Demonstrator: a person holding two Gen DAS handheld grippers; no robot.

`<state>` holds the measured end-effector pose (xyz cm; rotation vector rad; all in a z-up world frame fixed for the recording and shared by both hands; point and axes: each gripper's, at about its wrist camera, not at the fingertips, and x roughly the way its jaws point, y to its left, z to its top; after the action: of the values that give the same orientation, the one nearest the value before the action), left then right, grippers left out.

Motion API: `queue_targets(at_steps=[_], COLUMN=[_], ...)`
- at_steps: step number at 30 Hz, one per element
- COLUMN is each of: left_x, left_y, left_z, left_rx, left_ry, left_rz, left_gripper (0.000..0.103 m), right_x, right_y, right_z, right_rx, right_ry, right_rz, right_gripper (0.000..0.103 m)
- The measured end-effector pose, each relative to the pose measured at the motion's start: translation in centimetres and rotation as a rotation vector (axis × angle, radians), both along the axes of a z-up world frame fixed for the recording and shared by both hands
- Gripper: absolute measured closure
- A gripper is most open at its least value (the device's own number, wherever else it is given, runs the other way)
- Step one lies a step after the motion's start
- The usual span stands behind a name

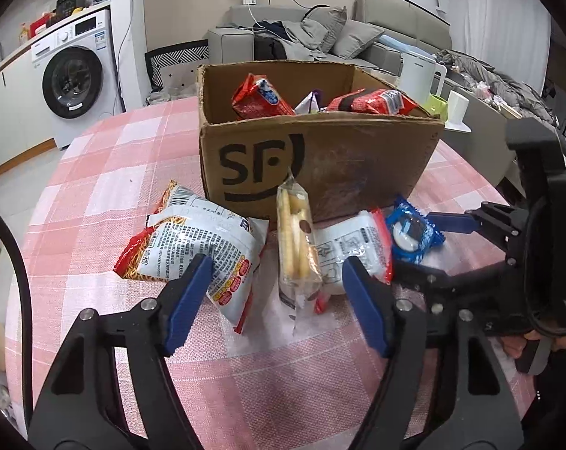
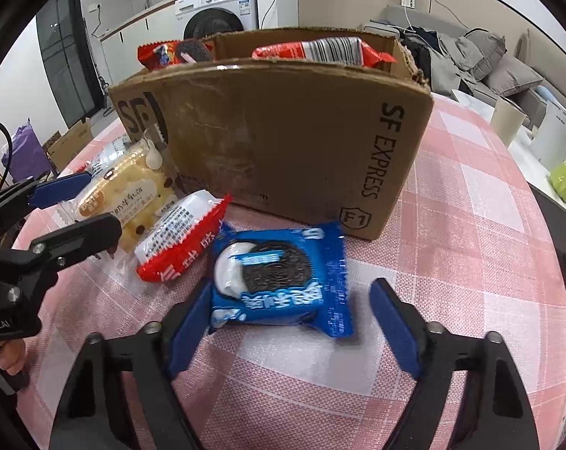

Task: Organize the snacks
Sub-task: 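Grasp the blue Oreo pack with the right tool while the left tool grasps a wafer bag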

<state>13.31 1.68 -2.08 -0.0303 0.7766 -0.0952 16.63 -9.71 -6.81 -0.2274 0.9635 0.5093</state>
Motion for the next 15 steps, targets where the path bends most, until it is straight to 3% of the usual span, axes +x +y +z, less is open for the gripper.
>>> queue_targets(at_steps=[8,10,15], left_x=[-0.17,-0.17,-0.13], left_y=[0.05,0.11,0.18], left_z=[0.07,0.05,0.04], left_rx=[-0.004,-0.005,-0.008], left_ry=[-0.003,-0.003,-0.003], left_rz=[0.002,0.004,0.007], left_gripper=[0.036,0.036,0.036], right_x=[-0.04,-0.19,-0.63], right_y=[-0.25,-0.22,-0.10], right_z=[0.19,0.30,0.63], right_rx=[0.010,0.017,0.012], right_ry=[-0.008,-0.009,-0.027], right_rz=[0.003,0.014,0.034], right_gripper=[0.035,0.046,0.053])
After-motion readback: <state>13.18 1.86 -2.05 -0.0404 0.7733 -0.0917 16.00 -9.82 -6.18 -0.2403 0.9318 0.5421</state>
